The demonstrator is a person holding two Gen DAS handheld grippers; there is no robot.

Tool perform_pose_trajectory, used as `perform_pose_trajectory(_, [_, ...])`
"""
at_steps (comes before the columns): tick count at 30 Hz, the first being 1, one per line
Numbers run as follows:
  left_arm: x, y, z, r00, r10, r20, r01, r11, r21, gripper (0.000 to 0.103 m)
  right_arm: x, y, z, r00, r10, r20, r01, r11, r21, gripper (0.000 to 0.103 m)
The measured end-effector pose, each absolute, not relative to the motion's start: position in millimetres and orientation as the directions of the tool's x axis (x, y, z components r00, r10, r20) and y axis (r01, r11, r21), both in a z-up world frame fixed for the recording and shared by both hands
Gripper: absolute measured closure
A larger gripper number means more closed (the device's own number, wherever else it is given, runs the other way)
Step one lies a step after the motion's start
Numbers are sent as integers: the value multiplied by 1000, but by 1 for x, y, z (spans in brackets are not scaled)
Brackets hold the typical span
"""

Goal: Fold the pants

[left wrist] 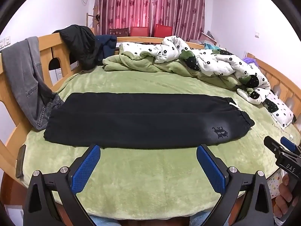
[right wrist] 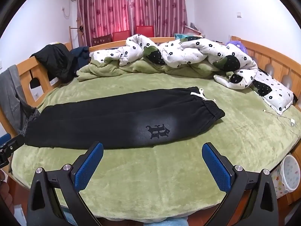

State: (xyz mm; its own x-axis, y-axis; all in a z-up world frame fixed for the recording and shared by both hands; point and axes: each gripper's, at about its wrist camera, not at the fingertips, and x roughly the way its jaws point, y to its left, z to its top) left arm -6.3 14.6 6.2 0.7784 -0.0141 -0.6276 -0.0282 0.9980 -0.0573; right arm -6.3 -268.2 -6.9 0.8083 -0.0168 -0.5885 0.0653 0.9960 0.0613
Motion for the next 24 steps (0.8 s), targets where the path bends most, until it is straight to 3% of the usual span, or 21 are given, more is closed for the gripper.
perform_pose_trajectory(24, [-10, 14, 12, 785, -45, -618, -4, 997, -78, 0, -13, -271, -9, 812, -5, -584, 73, 993, 93, 0])
